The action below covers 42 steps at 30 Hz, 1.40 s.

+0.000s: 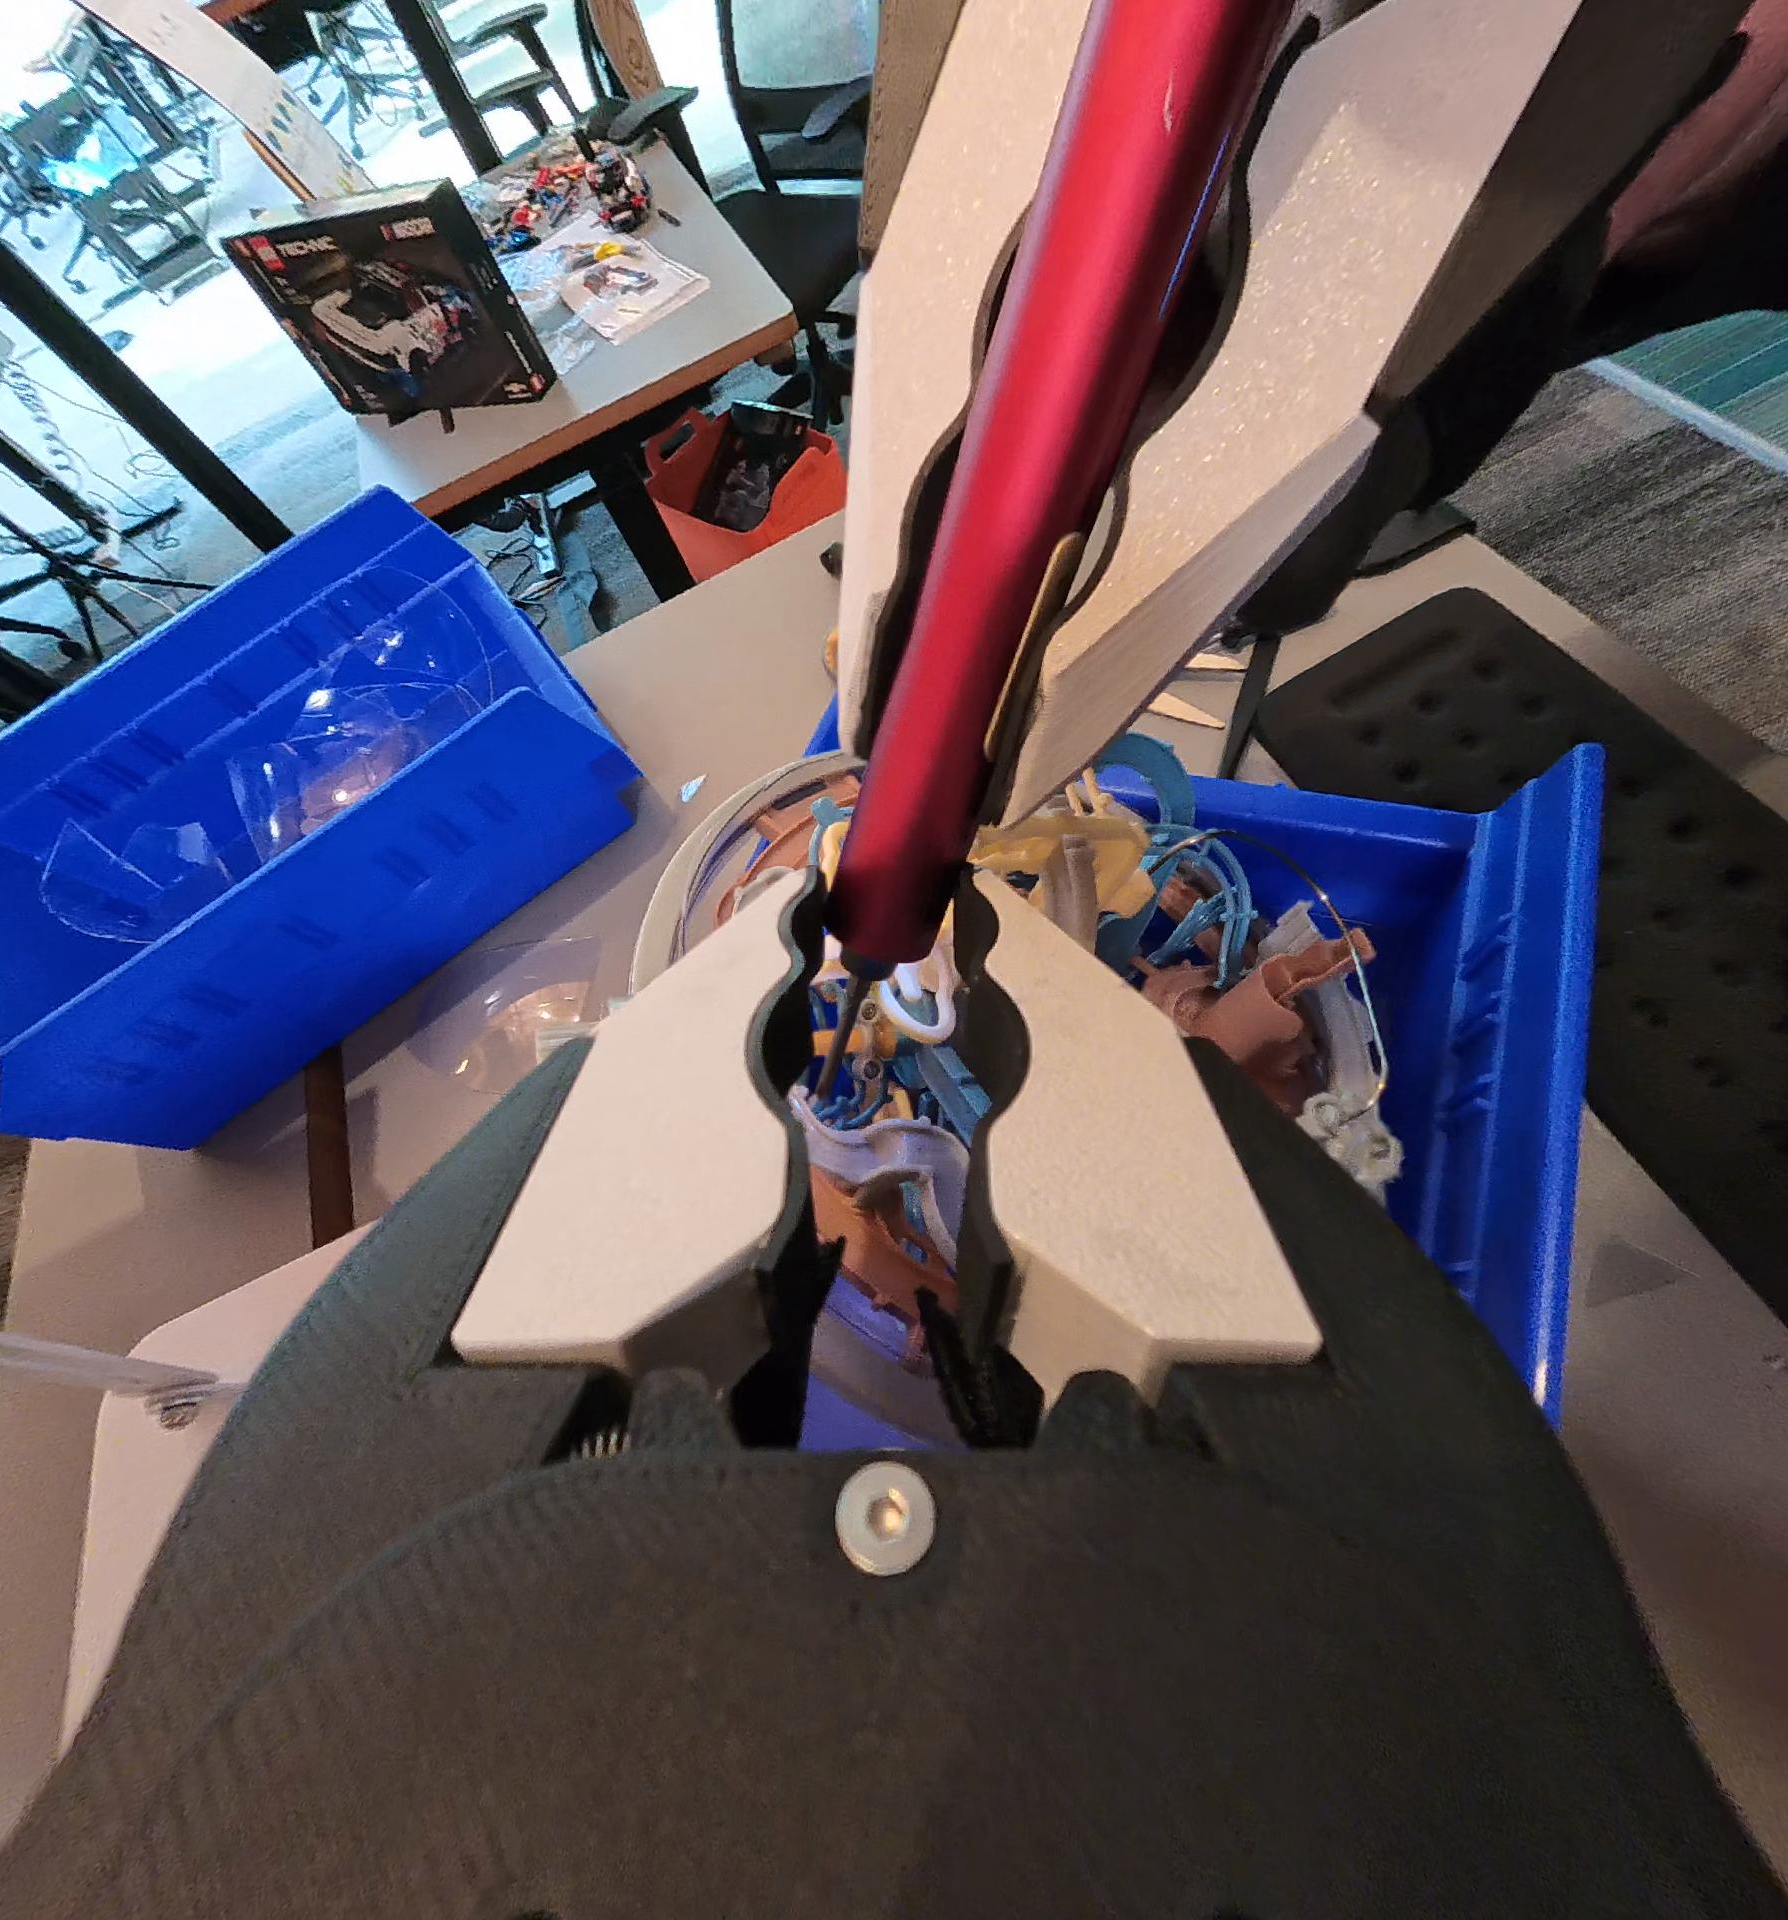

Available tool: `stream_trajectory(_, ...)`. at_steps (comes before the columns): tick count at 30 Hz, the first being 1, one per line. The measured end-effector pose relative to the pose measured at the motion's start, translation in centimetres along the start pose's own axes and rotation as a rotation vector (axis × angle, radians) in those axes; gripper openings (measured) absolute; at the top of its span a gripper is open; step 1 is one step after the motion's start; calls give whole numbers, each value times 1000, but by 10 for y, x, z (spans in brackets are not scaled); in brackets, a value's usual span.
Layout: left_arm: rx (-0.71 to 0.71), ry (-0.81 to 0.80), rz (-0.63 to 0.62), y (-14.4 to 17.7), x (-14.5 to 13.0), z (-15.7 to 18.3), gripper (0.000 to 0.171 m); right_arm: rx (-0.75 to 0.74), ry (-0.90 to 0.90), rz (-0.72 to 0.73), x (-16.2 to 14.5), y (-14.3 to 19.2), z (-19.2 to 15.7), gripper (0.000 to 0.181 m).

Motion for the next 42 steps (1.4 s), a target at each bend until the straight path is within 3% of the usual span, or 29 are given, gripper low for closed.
stream_trajectory(15,4,-28,-4,4,6,9,20,178,-286,225,-6,26,9,27)
stream_trajectory(28,-29,-1,0,2,8,13,21,166,-279,264,-16,30,10,20)
stream_trajectory(36,27,91,31,23,7,-8,56,89,-300,329,-19,41,22,20)
stream_trajectory(40,-2,297,2,27,-15,-43,84,27,-238,277,-16,44,27,20)
stream_trajectory(42,-73,416,18,24,-28,-56,89,11,-220,261,-13,41,28,20)
Point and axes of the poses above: each gripper's, where its closed fingertips meet, y back along the fingers, x out of its top, z = x × y across the jaws, the point moved 7 cm from there along y, back along the fingers, and after that the axes turned 7 degrees about y, right-handed, at the moved point
